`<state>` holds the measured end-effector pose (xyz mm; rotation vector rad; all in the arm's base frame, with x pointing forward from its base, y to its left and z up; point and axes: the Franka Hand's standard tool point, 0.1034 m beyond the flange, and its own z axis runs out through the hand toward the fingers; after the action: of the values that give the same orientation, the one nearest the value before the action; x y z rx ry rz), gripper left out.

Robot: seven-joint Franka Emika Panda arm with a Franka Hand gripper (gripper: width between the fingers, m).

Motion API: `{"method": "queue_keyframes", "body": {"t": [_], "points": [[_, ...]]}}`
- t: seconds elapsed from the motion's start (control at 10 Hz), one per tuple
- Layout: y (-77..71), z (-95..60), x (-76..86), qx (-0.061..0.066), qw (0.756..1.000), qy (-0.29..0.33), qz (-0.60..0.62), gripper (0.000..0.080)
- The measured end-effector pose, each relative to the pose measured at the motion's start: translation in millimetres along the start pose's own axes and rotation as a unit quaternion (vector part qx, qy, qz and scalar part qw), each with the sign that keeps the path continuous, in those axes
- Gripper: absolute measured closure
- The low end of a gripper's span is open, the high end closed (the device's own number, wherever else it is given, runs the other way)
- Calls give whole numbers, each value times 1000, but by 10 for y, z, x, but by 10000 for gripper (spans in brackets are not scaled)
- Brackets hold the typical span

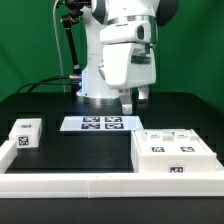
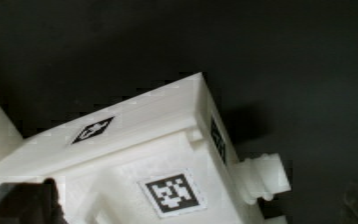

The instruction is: Assemble cabinet

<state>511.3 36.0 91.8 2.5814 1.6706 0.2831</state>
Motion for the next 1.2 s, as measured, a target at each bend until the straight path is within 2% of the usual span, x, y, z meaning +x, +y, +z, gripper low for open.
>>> {"method": "queue_keyframes", "body": {"t": [0.3,0.5,0.6,0.9,1.0,1.2], "points": [[-8,4,-2,0,1000,1,5,2],[-111,13,36,-26,995,30,88,2],[-186,49,5,-23,994,31,105,2],[-176,50,5,-19,984,33,175,2],[-179,47,16,-18,976,36,214,2],[-270,67,111,-11,941,43,335,2]]}}
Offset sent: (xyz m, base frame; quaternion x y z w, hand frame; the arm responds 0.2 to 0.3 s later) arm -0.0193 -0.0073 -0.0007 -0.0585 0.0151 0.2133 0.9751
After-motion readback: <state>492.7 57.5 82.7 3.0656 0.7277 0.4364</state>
